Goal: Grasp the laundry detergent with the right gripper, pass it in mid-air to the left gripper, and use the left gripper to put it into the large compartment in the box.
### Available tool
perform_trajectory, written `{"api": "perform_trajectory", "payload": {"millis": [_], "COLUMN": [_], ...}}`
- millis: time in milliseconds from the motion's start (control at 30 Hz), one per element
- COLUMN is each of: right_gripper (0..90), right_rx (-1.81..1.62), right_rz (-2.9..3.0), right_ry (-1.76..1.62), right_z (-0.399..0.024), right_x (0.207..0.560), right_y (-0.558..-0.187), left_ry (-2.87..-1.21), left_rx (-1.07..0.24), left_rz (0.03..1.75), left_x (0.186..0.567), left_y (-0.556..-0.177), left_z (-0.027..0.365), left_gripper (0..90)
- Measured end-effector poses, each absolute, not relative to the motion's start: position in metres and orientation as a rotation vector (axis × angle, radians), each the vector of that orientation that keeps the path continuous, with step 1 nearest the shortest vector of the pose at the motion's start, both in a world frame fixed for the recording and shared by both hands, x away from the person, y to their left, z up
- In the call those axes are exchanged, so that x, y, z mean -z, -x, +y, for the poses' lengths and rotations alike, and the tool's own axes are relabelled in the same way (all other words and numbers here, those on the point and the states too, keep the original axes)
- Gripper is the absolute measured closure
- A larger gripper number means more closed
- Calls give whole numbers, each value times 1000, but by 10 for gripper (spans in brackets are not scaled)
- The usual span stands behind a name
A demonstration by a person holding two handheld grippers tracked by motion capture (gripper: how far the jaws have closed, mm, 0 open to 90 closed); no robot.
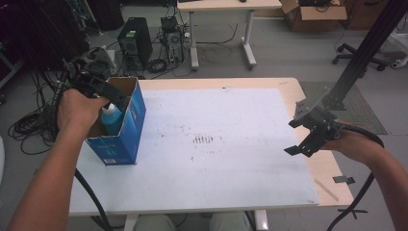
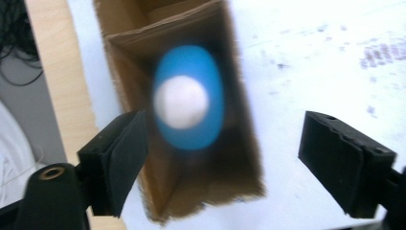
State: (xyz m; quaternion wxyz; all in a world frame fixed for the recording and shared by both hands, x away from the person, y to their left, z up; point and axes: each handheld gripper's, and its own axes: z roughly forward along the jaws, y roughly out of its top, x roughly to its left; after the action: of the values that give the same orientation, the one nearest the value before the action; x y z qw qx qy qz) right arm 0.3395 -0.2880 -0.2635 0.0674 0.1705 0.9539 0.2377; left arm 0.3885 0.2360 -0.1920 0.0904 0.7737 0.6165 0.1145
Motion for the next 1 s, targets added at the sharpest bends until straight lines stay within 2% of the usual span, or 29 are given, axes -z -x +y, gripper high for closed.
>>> {"api": "perform_trajectory", "payload": {"millis": [400, 1000], "right_gripper": [72, 63], "right_rx": [-732, -738], "right_rz": [2855, 2847], "right_ry": [-501, -520], "right_z": [-289, -292], "right_x": [253, 249], "right_y": [-325, -319], "left_ry": [-2352, -2495], "left_rx": [-348, -310], "left_rz": [1687, 1420], "left_x": [165, 157], "left_y": [-371, -363], "left_z": [201, 150], "left_gripper": [122, 98]}}
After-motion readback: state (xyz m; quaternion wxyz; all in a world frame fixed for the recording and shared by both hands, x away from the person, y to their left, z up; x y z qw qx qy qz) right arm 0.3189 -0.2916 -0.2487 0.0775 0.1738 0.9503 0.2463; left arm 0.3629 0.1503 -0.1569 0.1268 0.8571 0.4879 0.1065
